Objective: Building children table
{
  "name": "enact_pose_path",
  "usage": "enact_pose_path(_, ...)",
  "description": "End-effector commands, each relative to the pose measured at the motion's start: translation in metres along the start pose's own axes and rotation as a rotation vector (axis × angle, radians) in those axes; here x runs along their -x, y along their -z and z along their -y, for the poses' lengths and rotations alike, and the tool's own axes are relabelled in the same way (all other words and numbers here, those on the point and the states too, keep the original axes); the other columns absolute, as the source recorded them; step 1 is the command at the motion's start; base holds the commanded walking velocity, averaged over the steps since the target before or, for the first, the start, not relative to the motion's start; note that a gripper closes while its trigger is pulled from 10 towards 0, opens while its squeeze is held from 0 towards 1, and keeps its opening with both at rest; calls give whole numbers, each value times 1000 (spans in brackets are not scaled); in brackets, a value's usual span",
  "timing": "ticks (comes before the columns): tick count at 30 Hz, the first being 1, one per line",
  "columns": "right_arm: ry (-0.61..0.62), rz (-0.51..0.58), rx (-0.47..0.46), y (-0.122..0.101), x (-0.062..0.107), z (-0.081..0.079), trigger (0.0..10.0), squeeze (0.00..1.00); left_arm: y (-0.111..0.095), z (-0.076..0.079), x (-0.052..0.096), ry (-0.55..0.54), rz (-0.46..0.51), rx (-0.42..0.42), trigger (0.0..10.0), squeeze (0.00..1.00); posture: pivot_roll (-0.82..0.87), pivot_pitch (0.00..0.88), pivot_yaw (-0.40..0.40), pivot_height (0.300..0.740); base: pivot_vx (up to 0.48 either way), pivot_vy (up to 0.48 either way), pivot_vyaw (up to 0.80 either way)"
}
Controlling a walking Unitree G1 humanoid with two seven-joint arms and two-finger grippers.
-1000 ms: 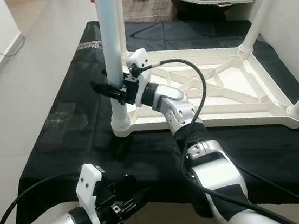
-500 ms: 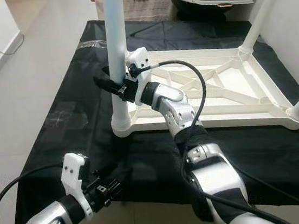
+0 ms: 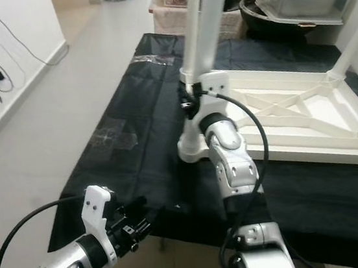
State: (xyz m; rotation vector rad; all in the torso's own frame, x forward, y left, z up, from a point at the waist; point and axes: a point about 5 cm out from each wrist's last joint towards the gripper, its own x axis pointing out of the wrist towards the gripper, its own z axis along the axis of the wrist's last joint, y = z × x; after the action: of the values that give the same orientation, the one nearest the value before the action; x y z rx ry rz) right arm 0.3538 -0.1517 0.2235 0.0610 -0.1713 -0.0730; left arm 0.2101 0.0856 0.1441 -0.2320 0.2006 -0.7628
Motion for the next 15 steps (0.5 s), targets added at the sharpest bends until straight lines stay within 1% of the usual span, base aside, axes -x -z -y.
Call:
enact_pose_path(1, 216, -42, 35, 5, 7, 27, 0, 0, 4, 1, -2, 11, -20, -13, 10000, 0, 190, 71, -86, 740, 0, 0, 0)
enact_pose_path(2, 216, -42, 35, 5, 7, 27, 0, 0, 4, 1, -2, 11, -20, -13, 10000, 0, 190, 71, -86, 740, 0, 0, 0)
enact_pose_path(3, 333, -47, -2, 3, 12, 27, 0, 0, 4, 2, -2, 20, -19, -20, 10000, 0, 195, 66, -90, 740, 0, 0, 0)
enact_pose_path(4, 333, -47, -2, 3, 12, 27, 0, 0, 4, 2, -2, 20, -19, -20, 10000, 0, 195, 66, -90, 740, 0, 0, 0)
enact_pose_path(5, 409, -49, -50, 1, 14, 15, 0, 0, 5, 3, -2, 32, -20, -30, 10000, 0, 202, 58, -91, 740, 0, 0, 0)
enact_pose_path(7, 409, -49, -50, 1, 14, 15, 0, 0, 5, 3, -2, 32, -20, -30, 10000, 0, 202, 58, -91, 740, 0, 0, 0)
enact_pose_path(8, 498, -91, -152, 5, 17, -15, 0, 0, 6, 5, -2, 43, -23, -40, 10000, 0, 205, 57, -92, 740, 0, 0, 0)
enact_pose_path(9, 498, -91, -152, 5, 17, -15, 0, 0, 6, 5, -2, 43, -23, -40, 10000, 0, 205, 57, -92, 740, 0, 0, 0)
enact_pose_path(10, 517, -114, -182, 7, 18, -25, 0, 0, 7, 5, -2, 46, -24, -42, 10000, 0, 205, 57, -92, 740, 0, 0, 0)
enact_pose_path(11, 517, -114, -182, 7, 18, -25, 0, 0, 7, 5, -2, 46, -24, -42, 10000, 0, 205, 57, -92, 740, 0, 0, 0)
enact_pose_path(13, 503, -141, -204, 9, 22, -41, 0, 0, 8, 6, -2, 49, -26, -45, 10000, 0, 208, 54, -90, 740, 0, 0, 0)
enact_pose_path(15, 503, -141, -204, 9, 22, -41, 0, 0, 8, 6, -2, 49, -26, -45, 10000, 0, 208, 54, -90, 740, 0, 0, 0)
